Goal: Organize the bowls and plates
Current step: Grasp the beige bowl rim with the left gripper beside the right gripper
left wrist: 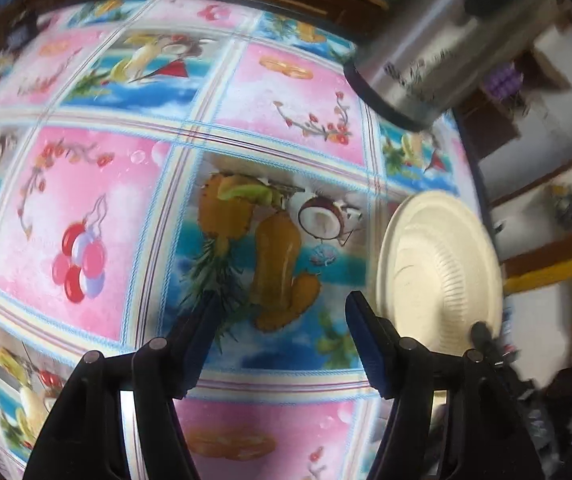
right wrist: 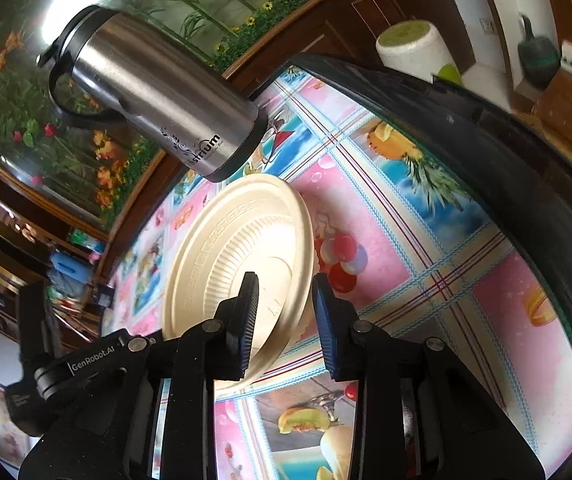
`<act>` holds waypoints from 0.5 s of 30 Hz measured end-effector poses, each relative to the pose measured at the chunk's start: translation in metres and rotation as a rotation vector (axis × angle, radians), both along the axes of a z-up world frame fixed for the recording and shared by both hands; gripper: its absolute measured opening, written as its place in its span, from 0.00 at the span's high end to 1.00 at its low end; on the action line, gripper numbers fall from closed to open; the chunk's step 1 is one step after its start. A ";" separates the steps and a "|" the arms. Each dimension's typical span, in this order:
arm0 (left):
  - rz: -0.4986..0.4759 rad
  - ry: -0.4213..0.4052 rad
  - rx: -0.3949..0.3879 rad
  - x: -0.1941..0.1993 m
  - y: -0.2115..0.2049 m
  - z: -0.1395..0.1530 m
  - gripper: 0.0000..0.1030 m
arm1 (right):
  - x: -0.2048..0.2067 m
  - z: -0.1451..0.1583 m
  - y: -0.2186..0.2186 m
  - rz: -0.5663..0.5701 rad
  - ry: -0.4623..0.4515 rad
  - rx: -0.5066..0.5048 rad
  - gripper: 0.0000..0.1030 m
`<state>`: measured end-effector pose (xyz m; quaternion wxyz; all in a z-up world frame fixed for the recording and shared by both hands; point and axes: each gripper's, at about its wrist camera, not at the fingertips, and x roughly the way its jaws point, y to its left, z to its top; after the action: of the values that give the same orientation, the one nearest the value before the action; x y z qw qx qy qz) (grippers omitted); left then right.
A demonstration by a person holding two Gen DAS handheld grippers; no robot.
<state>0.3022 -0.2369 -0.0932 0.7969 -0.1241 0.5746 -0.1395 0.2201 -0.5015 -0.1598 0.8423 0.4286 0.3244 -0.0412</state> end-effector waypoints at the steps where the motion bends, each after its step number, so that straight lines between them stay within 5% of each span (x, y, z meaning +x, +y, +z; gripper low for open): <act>1: 0.009 -0.005 -0.027 -0.001 0.005 0.004 0.37 | 0.000 -0.001 -0.001 -0.001 0.002 0.008 0.73; 7: -0.038 -0.070 -0.068 -0.012 -0.003 0.032 0.25 | 0.001 -0.001 0.001 0.000 0.000 0.005 0.73; 15: -0.076 -0.019 -0.024 -0.004 -0.045 0.003 0.25 | 0.000 -0.002 -0.001 -0.004 -0.005 0.027 0.73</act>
<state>0.2980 -0.2816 -0.0906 0.7949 -0.1107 0.5695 -0.1778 0.2201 -0.5024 -0.1617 0.8372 0.4405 0.3220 -0.0375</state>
